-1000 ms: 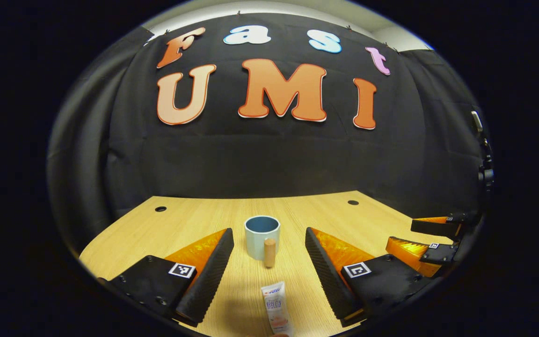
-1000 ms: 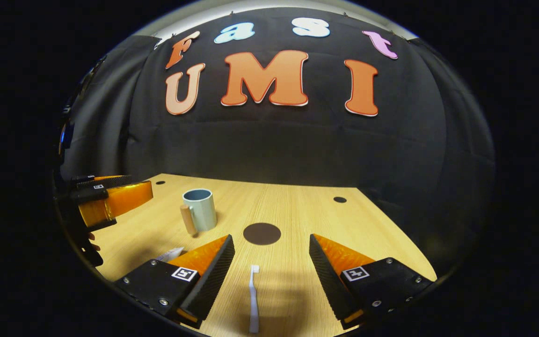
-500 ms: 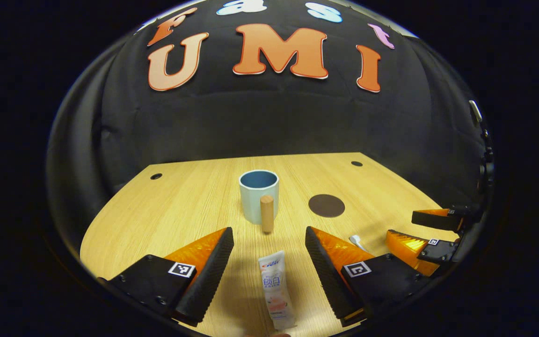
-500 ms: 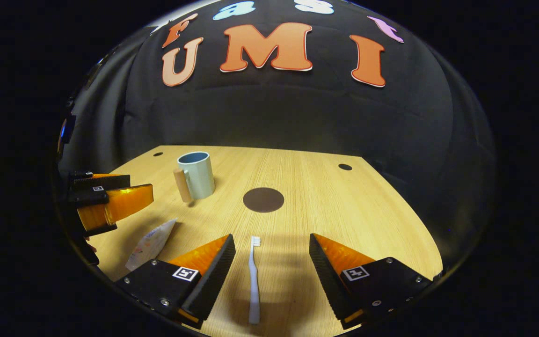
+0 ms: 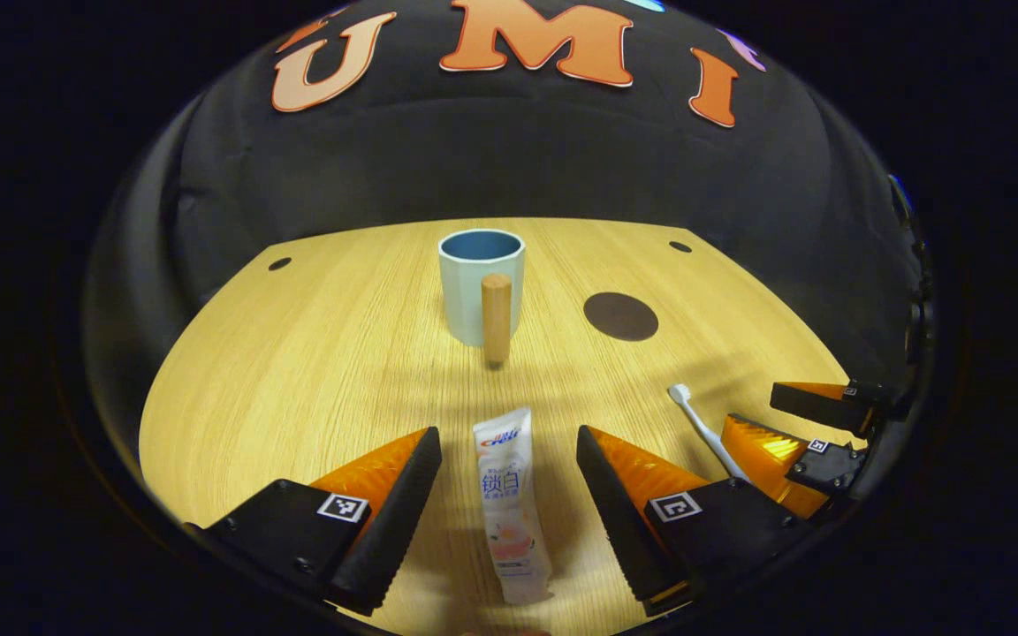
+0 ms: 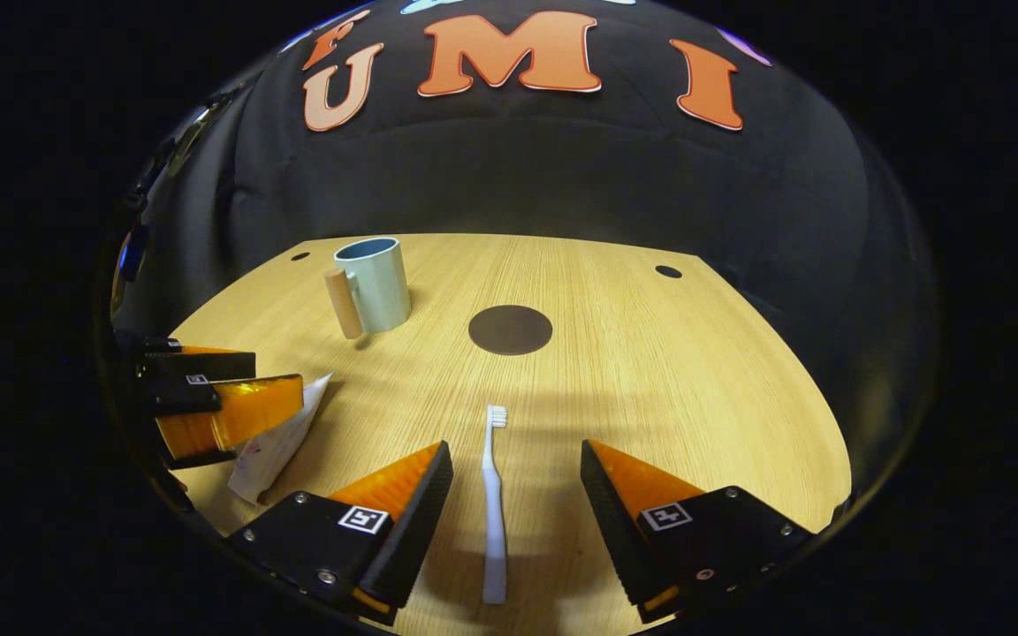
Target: Put the toothbrush and toothpaste on the desktop into the cup, then pick up the cup and place it on the coaster on the desktop.
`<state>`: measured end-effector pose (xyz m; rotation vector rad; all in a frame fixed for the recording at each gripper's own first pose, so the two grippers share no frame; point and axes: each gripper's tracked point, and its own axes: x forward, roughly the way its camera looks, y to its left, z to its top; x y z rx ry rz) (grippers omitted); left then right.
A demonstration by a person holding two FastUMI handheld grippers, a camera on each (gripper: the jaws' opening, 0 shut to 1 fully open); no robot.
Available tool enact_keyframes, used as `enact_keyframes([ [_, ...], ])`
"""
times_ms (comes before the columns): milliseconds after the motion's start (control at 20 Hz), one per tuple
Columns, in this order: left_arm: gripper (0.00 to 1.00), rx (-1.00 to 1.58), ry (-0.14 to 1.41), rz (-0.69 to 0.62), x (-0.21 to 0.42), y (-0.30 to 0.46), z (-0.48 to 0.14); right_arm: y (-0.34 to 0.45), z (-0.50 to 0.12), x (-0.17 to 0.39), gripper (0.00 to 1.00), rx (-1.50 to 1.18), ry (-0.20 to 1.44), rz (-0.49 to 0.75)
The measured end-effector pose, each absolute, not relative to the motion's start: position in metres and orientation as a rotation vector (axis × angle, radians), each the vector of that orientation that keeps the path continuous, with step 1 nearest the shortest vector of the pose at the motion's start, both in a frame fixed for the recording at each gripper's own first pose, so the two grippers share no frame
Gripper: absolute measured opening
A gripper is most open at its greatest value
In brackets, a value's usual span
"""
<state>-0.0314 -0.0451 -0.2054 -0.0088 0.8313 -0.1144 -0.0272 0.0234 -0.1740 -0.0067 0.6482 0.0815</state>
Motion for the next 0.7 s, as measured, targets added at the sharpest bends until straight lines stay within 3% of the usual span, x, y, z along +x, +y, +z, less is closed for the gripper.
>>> enact_keyframes([
  [300, 1.00, -0.011, 0.953, -0.130, -0.043, -0.046, -0.210, 0.027, -0.188, -0.034, 0.83, -0.050, 0.709, 0.094],
  [400, 0.76, -0.043, 1.003, -0.128, -0.046, -0.049, -0.213, 0.026, -0.191, -0.036, 0.83, -0.058, 0.732, 0.088],
  [450, 0.80, -0.039, 1.014, -0.117, -0.048, -0.046, -0.211, 0.026, -0.194, -0.038, 0.83, -0.060, 0.745, 0.086],
  [550, 0.78, -0.034, 1.022, -0.107, -0.047, -0.046, -0.208, 0.026, -0.198, -0.040, 0.83, -0.061, 0.770, 0.086],
  [600, 0.71, -0.023, 1.027, -0.091, -0.047, -0.042, -0.207, 0.028, -0.199, -0.041, 0.83, -0.059, 0.776, 0.093],
  [650, 0.57, -0.028, 1.036, -0.078, -0.050, -0.037, -0.205, 0.029, -0.200, -0.042, 0.79, -0.063, 0.782, 0.100],
  [700, 0.53, -0.034, 1.047, -0.071, -0.050, -0.035, -0.207, 0.030, -0.202, -0.041, 0.83, -0.069, 0.788, 0.104],
])
